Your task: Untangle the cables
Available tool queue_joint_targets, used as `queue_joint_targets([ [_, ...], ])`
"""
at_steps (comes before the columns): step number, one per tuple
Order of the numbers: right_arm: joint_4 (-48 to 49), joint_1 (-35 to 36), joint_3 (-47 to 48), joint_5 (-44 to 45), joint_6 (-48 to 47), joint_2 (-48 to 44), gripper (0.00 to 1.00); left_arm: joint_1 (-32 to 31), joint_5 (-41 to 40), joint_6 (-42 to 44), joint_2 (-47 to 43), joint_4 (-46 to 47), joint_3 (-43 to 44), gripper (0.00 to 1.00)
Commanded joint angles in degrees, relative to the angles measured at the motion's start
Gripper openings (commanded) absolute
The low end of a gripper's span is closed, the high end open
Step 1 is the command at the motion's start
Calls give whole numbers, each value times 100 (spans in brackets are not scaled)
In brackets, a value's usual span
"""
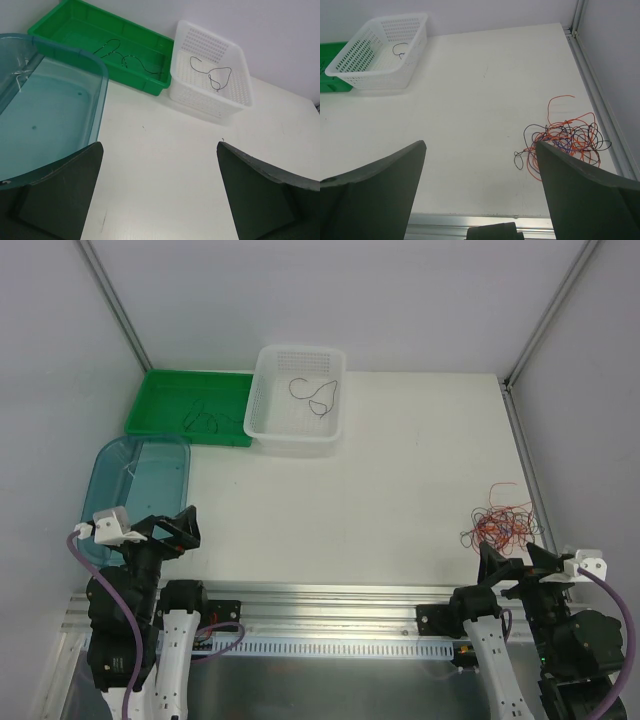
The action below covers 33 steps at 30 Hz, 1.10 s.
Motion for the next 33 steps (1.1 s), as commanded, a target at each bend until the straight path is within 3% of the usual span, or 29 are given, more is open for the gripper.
queue_joint_targets([
  [1, 19, -25, 59, 79, 36, -847, 97, 42, -131, -125, -963, 82, -34, 99],
  [4, 37, -16, 94, 71, 238, -549, 97, 42, -281, -283, -859, 74, -60, 99],
  [10, -385, -16, 349, 141, 572, 1076, 97, 42, -509, -327, -244, 91, -200, 99],
  [13, -456, -16, 402, -139, 713, 1858, 97, 42, -519, -669, 676, 223, -411, 99],
  [19, -701, -16, 551, -914, 423, 3684, 97, 33, 535, -1145, 2031, 504, -692, 99],
  [21, -685, -16, 508, -774, 502, 4047, 97, 42, 720, -970, 2261, 522, -728, 99],
  [25, -387, -33, 183, 768, 1134, 4610, 97, 42, 993, -574, 2517, 697, -772, 99],
  [28, -105, -270, -28, 1369, 1538, 4970, 97, 42, 1212, -302, 2526, 882, -921, 99],
  [33, 369, -1403, -274, 1846, 2574, 5296, 97, 42, 1748, -205, 2324, 1522, -1544, 99],
])
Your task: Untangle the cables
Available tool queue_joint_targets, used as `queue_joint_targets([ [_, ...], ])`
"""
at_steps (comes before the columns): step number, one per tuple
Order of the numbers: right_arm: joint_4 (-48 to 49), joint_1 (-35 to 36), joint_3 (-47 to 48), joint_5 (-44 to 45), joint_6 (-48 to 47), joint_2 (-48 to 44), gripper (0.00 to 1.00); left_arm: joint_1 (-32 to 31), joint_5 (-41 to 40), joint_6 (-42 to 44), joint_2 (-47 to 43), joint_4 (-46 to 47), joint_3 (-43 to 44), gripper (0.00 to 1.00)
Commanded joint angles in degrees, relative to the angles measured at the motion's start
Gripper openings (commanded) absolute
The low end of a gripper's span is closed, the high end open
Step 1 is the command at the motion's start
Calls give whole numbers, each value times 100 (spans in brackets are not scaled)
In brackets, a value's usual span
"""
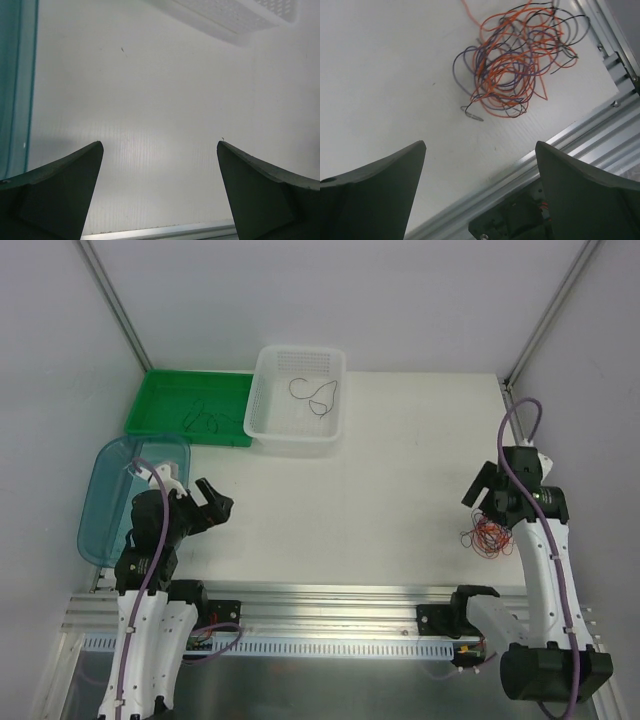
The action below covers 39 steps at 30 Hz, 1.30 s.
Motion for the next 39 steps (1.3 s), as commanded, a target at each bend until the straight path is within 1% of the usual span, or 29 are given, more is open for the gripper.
queue_joint_targets([
  [1, 566, -682, -128, 698, 1030, 77, 97, 39, 695, 233, -150, 660, -350, 99],
  [2, 655, -1041, -163, 707, 1188, 112, 97, 39, 758, 259, -142, 678, -333, 99],
  [5, 1042, -1543, -339, 768, 1576, 367, 97, 39, 924, 259, -37, 749, -350, 99],
  [8, 1358, -1896, -471, 786, 1708, 788, 97, 39, 1232, 277, 113, 740, -367, 99],
  [13, 1912, -2204, -778, 567, 1823, 1561, 98, 31, 1233, 285, 201, 784, -350, 99],
  [19, 2650, -2214, -1025, 172, 1683, 2335, 99, 39, 1338, 285, 245, 801, -367, 99],
  [21, 2782, -2214, -1025, 48, 1551, 2748, 95, 39, 1382, 277, 271, 819, -368, 99],
  [22, 2818, -2205, -1025, -100, 1507, 2862, 92, 39, 1391, 277, 280, 828, -368, 99],
  [23, 2879, -2205, -1042, -189, 1445, 3072, 86, 31, 1391, 285, 280, 819, -376, 99],
  [25, 3011, -2144, -1060, -434, 1261, 3232, 79, 39, 1417, 277, 280, 837, -376, 99],
  [26, 3046, -2108, -1051, -514, 1191, 3285, 72, 39, 1417, 285, 280, 845, -376, 99],
  [27, 3081, -2056, -1034, -593, 1025, 3407, 69, 39, 1409, 285, 280, 845, -376, 99],
  [28, 3090, -1907, -990, -681, 945, 3443, 62, 39, 1426, 285, 280, 845, -376, 99],
  [29, 3090, -1810, -955, -743, 848, 3487, 49, 39, 1417, 277, 280, 854, -376, 99],
  [31, 3047, -1478, -841, -935, 542, 3575, 36, 40, 1435, 285, 280, 854, -376, 99],
  [32, 3029, -1345, -823, -998, 444, 3567, 17, 31, 1435, 294, 280, 854, -385, 99],
  [33, 3003, -1196, -814, -1033, 365, 3523, 8, 39, 1444, 294, 280, 863, -385, 99],
  [34, 2994, -846, -814, -1086, 216, 3384, 2, 39, 1435, 294, 280, 863, -385, 99],
  [36, 2959, -414, -779, -1121, 83, 3207, 1, 39, 1444, 294, 280, 863, -385, 99],
  [37, 2967, -3, -770, -1304, 4, 3006, 1, 39, 1452, 294, 280, 872, -385, 99],
  [39, 2994, 570, -752, -1481, -128, 2838, 1, 31, 1496, 294, 280, 881, -394, 99],
])
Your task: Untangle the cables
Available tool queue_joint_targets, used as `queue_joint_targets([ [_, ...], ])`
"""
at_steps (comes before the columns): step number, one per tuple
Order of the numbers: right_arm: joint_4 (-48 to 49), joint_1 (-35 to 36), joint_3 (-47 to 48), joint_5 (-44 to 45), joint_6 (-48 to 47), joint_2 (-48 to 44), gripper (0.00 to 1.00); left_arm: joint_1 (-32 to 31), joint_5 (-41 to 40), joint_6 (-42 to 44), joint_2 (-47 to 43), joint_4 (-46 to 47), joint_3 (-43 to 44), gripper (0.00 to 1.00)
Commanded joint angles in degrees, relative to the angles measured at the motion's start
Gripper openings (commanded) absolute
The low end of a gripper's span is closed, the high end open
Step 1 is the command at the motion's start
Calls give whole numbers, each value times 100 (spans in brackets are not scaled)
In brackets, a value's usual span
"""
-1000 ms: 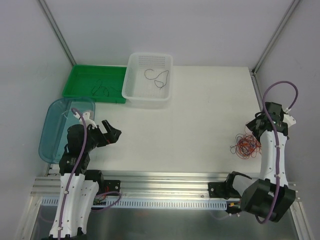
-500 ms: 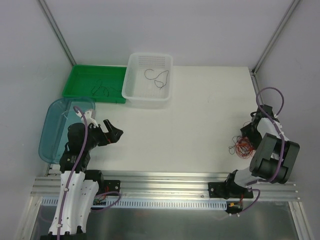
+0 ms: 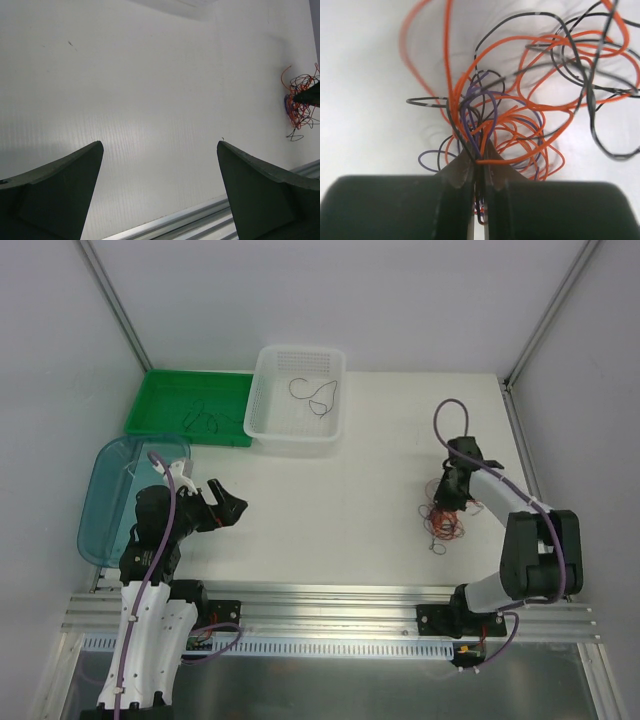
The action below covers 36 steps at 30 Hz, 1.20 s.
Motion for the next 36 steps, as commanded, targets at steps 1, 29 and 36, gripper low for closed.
queue_joint_targets([
  [1, -5, 1225, 207, -685, -456, -555, 1, 39, 205, 113, 9, 234, -51, 99],
  [29, 241, 6013, 445, -73, -563, -1811, 78, -2920, -268, -2066, 904, 1823, -754, 99],
  [36, 794, 6013, -539, 368, 299, -2822, 75, -4002, -1842, -2585, 2047, 2466, -570, 89],
])
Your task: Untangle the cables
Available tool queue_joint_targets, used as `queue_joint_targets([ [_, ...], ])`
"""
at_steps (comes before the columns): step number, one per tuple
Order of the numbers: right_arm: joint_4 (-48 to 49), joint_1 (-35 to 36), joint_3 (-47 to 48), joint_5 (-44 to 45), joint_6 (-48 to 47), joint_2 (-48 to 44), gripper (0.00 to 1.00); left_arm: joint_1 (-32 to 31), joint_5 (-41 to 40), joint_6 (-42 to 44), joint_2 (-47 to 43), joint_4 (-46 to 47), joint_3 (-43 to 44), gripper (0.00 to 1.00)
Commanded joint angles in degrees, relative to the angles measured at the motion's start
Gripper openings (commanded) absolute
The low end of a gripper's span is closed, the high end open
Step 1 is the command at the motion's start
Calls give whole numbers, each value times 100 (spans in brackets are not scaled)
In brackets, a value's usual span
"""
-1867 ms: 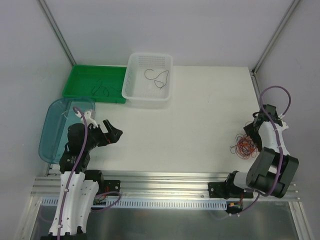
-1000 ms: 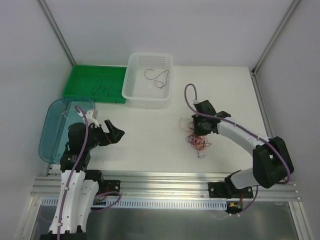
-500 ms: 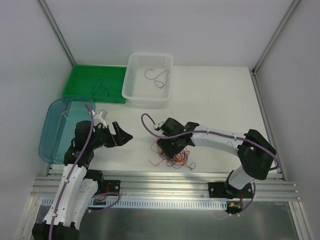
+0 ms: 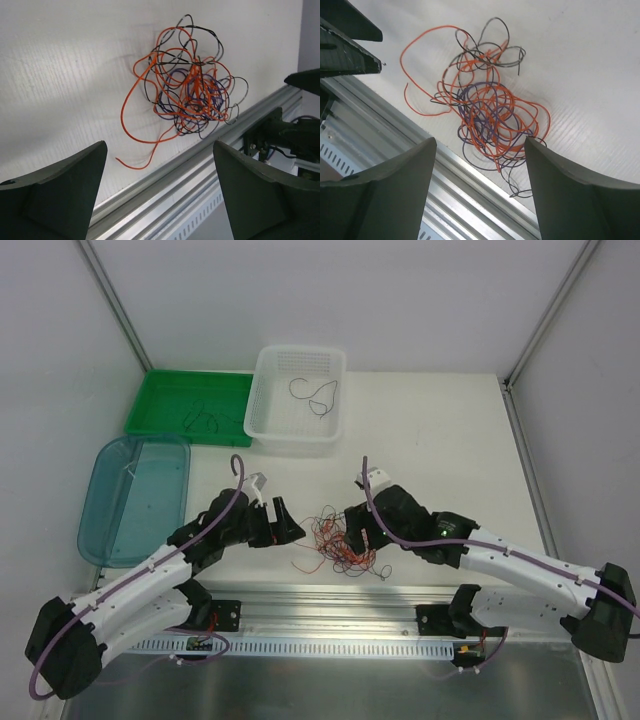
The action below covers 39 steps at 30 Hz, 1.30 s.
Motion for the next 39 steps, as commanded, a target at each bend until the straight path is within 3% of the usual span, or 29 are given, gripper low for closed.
queue_joint_targets([
  [1, 449, -2, -556, 241, 699, -217, 75, -246, -1060, -563, 437, 636, 163, 88],
  [4, 713, -2, -690, 118, 814, -218, 74, -352, -1281, -827, 920, 802, 189, 80],
  [13, 1267, 6, -813, -84, 929, 238, 75, -852, -1694, -995, 2063, 1234, 189, 71],
  [17, 1513, 6, -690, -234, 990, 678, 75, -1046, -1738, -1013, 2493, 1454, 268, 53],
  [20, 1566, -2, -568, -225, 1157, 1099, 75, -1151, -1764, -1013, 2565, 1516, 338, 25],
  [21, 1566, 6, -515, -269, 1183, 1327, 75, -1178, -1799, -1004, 2521, 1516, 339, 8],
  [22, 1575, 6, -471, -304, 1253, 1460, 75, -1187, -1861, -978, 2469, 1516, 339, 0],
  [26, 1733, -2, -269, -436, 1368, 2005, 71, -1187, -2045, -890, 1759, 1420, 251, 0],
  [30, 1304, -20, 65, -410, 1456, 2419, 50, -1187, -2510, -723, 862, 753, 391, 0],
  [31, 1242, -46, 66, -323, 1499, 2428, 35, -1178, -2633, -618, 686, 508, 452, 0],
  [33, 1040, -186, -13, -138, 1622, 2270, 18, -1161, -3045, -521, 141, -169, 698, 0],
  [34, 926, -265, -57, -76, 1675, 2165, 5, -1152, -3170, -416, -35, -380, 786, 0],
  [35, 655, -371, -101, -6, 1710, 2060, 1, -1091, -3310, -354, -350, -565, 944, 0],
  [39, -137, -1081, -339, 485, 1528, 790, 1, -774, -3802, -73, -915, -1575, 1314, 0],
])
